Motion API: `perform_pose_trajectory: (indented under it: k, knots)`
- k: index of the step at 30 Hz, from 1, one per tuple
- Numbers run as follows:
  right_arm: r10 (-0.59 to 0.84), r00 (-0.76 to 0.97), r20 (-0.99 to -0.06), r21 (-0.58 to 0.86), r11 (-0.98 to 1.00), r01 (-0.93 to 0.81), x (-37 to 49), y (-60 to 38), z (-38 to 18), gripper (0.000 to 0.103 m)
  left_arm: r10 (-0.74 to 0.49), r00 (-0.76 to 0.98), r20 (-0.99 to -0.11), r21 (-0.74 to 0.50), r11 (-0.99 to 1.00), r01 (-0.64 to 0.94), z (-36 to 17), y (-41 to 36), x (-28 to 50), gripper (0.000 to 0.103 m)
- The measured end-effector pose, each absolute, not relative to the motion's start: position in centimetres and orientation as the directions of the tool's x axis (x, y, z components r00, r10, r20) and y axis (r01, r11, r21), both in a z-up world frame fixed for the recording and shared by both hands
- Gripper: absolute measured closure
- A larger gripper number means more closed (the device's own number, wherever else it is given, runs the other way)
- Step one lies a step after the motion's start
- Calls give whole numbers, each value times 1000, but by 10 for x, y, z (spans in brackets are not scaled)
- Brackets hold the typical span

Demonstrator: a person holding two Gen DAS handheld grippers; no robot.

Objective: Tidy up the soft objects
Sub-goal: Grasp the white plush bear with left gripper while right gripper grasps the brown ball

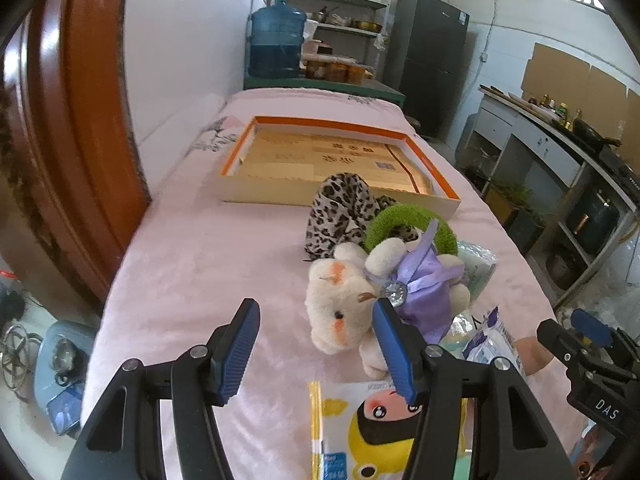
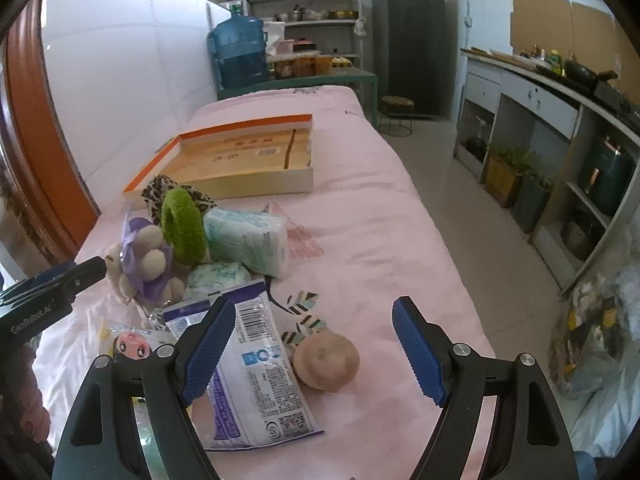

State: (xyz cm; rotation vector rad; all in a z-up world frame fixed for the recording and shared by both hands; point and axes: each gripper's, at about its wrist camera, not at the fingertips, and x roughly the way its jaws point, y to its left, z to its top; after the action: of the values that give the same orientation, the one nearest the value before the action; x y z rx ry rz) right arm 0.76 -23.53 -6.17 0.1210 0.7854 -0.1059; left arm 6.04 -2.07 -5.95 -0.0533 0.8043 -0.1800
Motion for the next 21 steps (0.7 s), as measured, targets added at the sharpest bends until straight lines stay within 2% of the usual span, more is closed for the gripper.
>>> perform_pose_trajectory:
  k: [10, 21]
  knots:
    - [-8, 676, -737, 108, 986, 129, 21, -240, -77, 21, -262, 642, -720, -175, 964, 198, -74, -30, 80, 44]
    - [9, 622, -783, 123, 982, 140, 35, -247, -98, 21, -394, 584, -709, -335, 918, 212, -91, -19, 100, 43]
